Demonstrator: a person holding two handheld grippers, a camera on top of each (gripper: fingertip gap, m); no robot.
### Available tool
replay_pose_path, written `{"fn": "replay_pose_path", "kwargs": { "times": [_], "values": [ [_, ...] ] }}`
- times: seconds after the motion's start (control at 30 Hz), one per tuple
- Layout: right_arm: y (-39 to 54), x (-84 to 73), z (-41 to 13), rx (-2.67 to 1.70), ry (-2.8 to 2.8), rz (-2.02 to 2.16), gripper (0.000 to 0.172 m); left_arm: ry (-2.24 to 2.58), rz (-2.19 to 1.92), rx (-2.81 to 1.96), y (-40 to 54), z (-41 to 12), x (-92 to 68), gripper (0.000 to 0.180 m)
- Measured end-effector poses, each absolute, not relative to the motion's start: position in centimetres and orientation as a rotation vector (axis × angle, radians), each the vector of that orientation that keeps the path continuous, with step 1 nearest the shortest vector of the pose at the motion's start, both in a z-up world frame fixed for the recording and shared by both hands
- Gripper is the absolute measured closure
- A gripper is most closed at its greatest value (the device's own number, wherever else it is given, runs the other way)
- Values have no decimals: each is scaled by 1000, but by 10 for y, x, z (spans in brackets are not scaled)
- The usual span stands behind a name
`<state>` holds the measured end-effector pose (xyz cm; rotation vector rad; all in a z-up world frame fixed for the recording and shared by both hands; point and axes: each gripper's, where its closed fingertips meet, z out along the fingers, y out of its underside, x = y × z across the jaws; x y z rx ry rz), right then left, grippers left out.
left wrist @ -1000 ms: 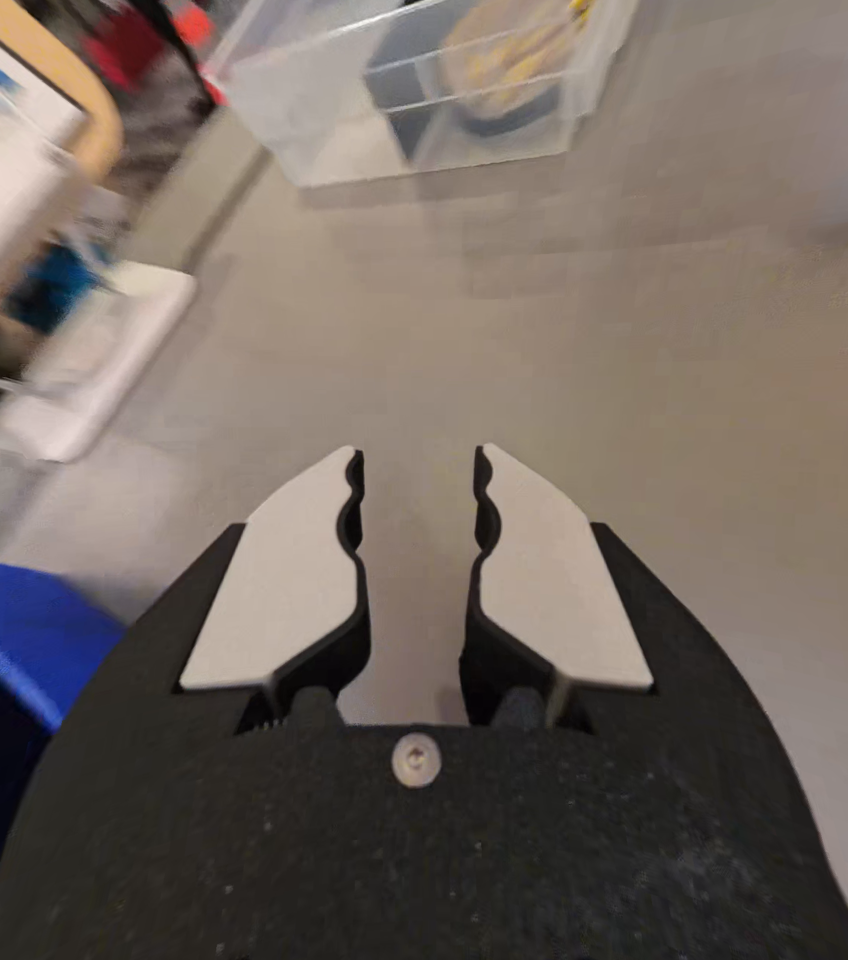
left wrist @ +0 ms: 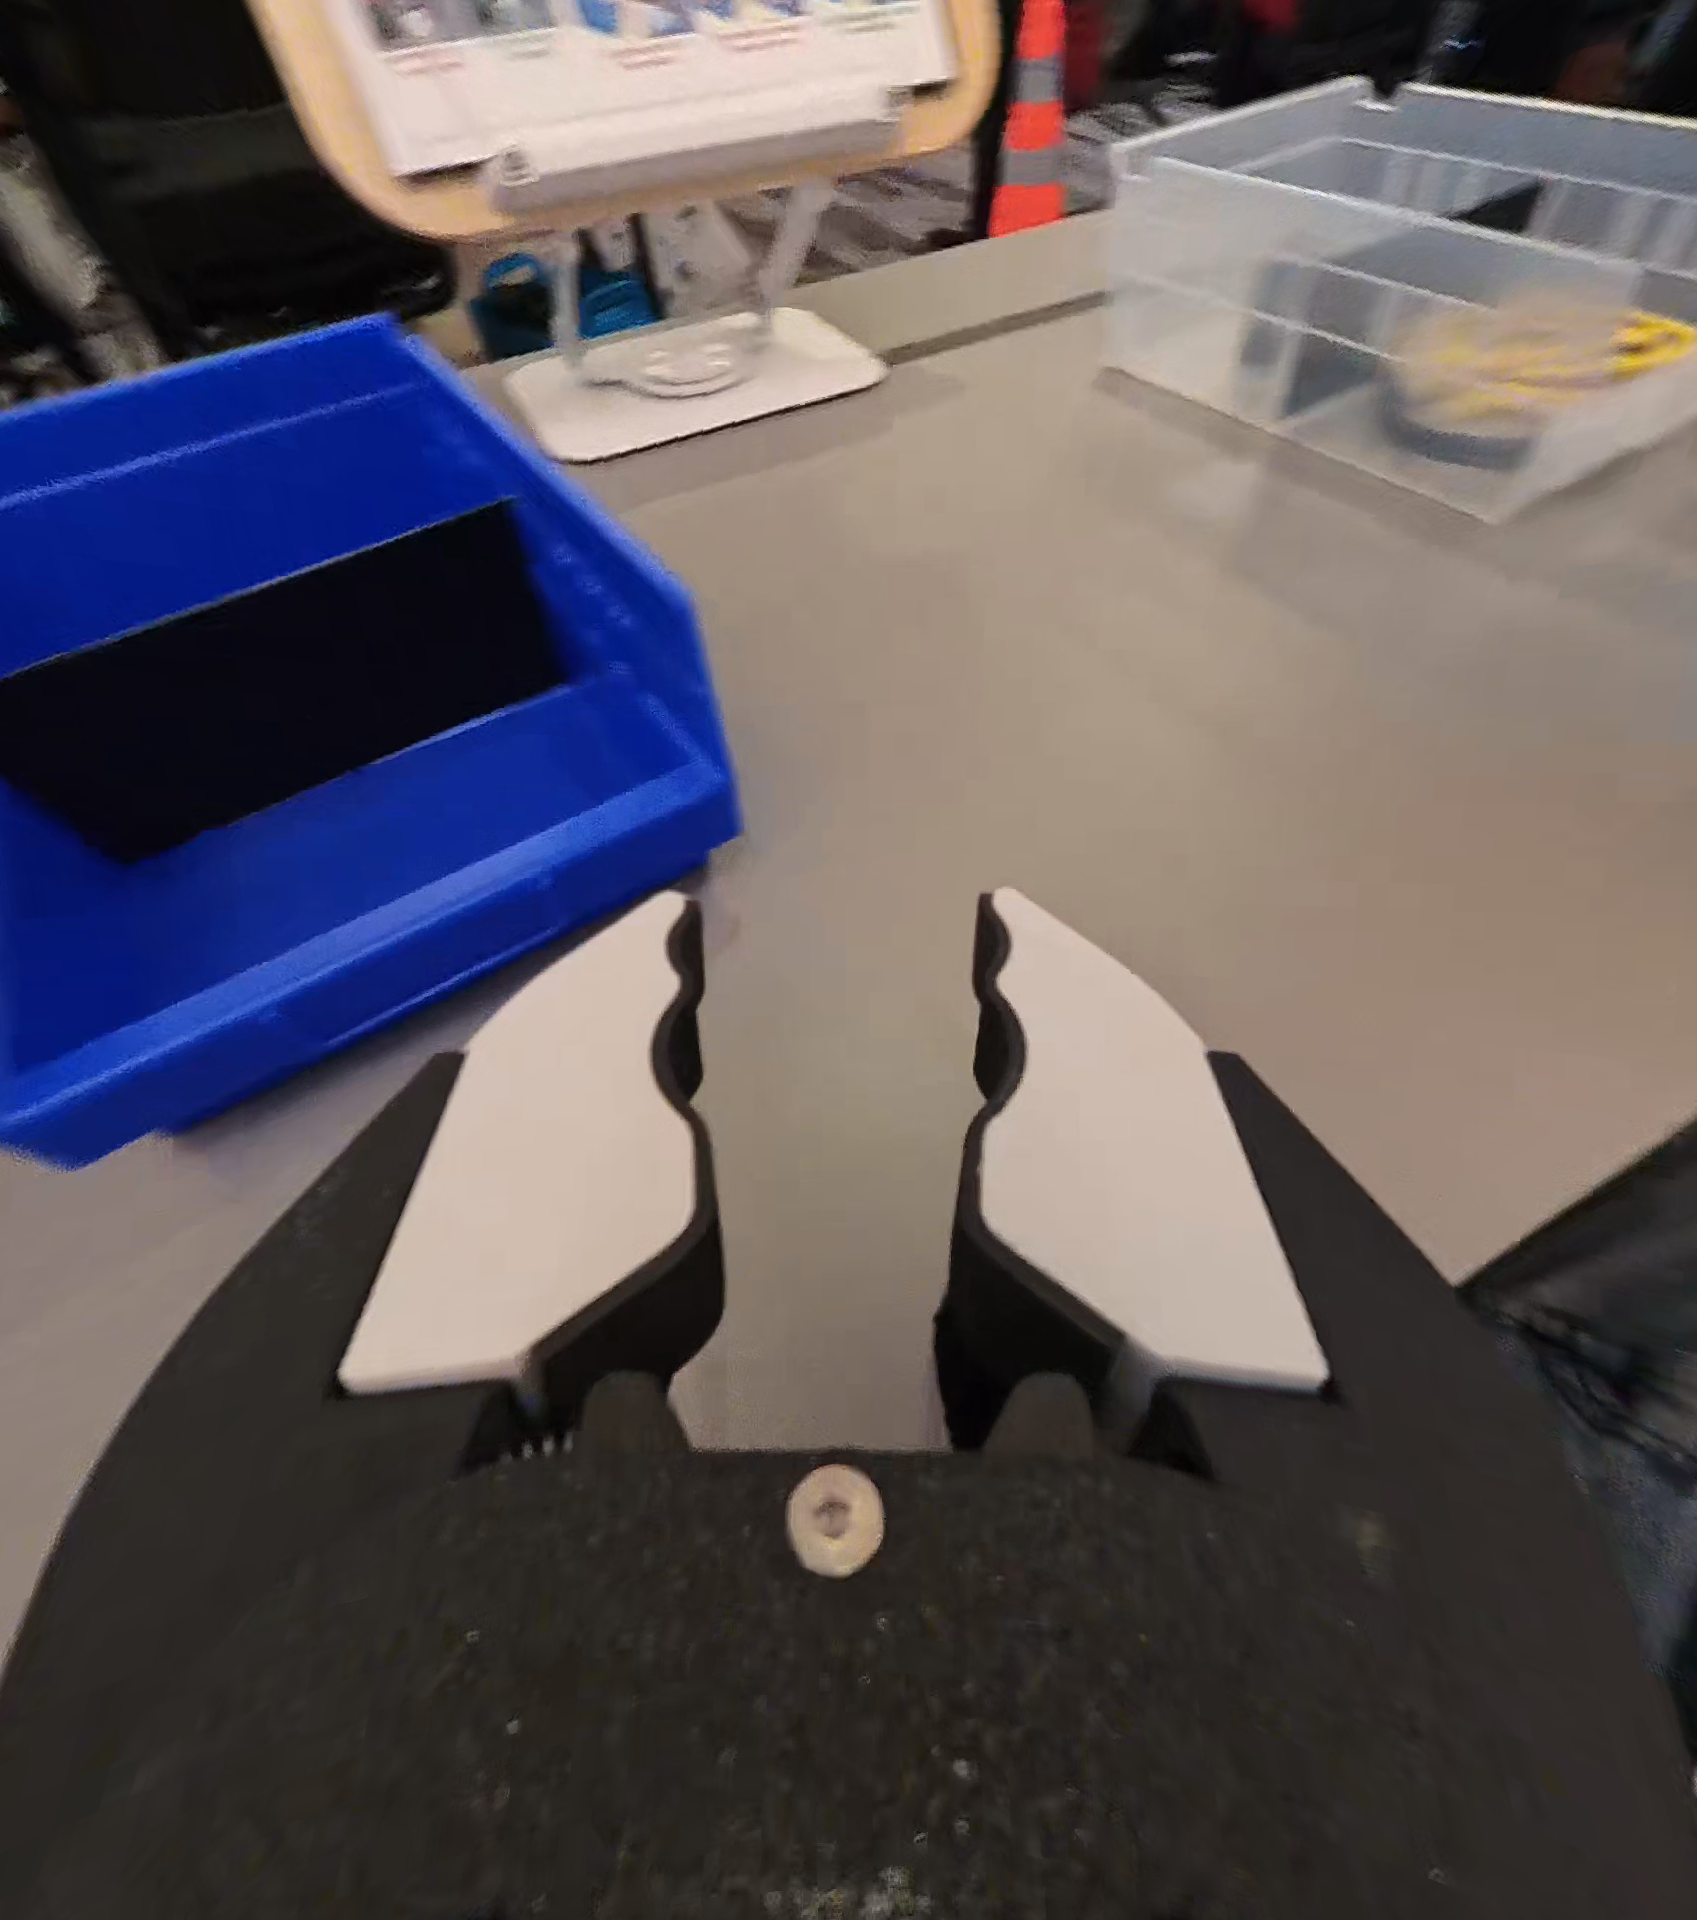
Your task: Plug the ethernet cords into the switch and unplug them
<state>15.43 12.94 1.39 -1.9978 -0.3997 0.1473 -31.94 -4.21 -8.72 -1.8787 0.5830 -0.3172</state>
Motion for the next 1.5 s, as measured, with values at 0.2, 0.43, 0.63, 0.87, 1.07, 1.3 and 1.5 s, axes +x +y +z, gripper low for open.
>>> {"fn": "replay_pose_path", "kwargs": {
  "times": [0.2, 0.43, 0.63, 0.87, 1.07, 1.3, 1.5],
  "values": [
    [44, 165, -62, -1799, -36, 128, 105, 354, -166, -1907, -40, -115, -370, 151],
    [23, 184, -118, -1942, -51, 14, 111, 391, -112, -1841, -35, -109, -366, 148],
    [21, 183, -143, -2031, -69, 30, 107, 341, -95, -1861, -29, -115, -381, 144],
    [26, 169, -143, -2027, -112, 28, 108, 252, -115, -1930, -16, -127, -402, 140],
    [25, 167, -143, -2033, -133, -3, 112, 232, -97, -1922, -19, -125, -409, 141],
    [26, 168, -145, -2034, -84, 76, 113, 227, -98, -1947, -17, -130, -411, 141],
    [26, 165, -145, -2034, -77, 110, 112, 232, -110, -1950, -17, -131, -409, 140]
  ]
}}
